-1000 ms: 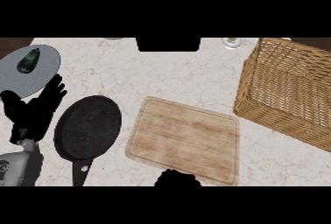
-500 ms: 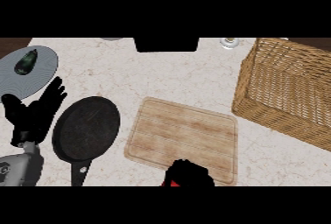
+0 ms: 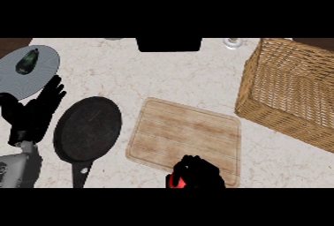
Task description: Pick the tomato from the cutting board and place it in the basket
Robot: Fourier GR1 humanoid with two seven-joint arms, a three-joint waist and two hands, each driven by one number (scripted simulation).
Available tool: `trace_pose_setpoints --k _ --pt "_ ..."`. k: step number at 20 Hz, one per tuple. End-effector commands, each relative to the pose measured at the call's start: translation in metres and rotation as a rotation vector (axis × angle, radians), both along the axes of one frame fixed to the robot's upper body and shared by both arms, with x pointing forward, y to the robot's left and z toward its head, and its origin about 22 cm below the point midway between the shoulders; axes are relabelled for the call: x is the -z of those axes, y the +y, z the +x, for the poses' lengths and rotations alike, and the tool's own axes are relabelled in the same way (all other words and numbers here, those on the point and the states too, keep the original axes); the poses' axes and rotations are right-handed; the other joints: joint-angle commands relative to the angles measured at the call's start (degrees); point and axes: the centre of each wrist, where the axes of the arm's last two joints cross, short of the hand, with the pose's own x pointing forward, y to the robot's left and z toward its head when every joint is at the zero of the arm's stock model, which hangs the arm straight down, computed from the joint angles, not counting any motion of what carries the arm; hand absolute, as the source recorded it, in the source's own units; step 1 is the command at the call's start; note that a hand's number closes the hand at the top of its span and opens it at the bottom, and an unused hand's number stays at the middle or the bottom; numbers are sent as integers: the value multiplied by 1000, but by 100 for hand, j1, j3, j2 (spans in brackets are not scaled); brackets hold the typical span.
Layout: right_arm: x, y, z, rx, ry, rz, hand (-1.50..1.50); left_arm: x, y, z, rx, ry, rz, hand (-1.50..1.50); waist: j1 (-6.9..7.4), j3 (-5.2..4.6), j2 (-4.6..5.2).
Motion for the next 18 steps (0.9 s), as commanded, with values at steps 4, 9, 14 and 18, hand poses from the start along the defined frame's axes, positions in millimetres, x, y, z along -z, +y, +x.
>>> trace_pose_setpoints --k 4,9,14,18 --pt "-82 -15 21 168 -58 294 150 -7 4 2 2 -2 17 0 27 2 18" --pt "-81 -26 33 306 -99 247 150 4 8 -6 2 -2 11 0 68 -5 50" --pt "-81 -39 43 383 -114 233 150 -4 -5 1 20 -6 -7 0 75 11 68" --pt "-112 -85 56 400 -108 243 150 3 -10 -3 34 17 -4 0 105 16 62"
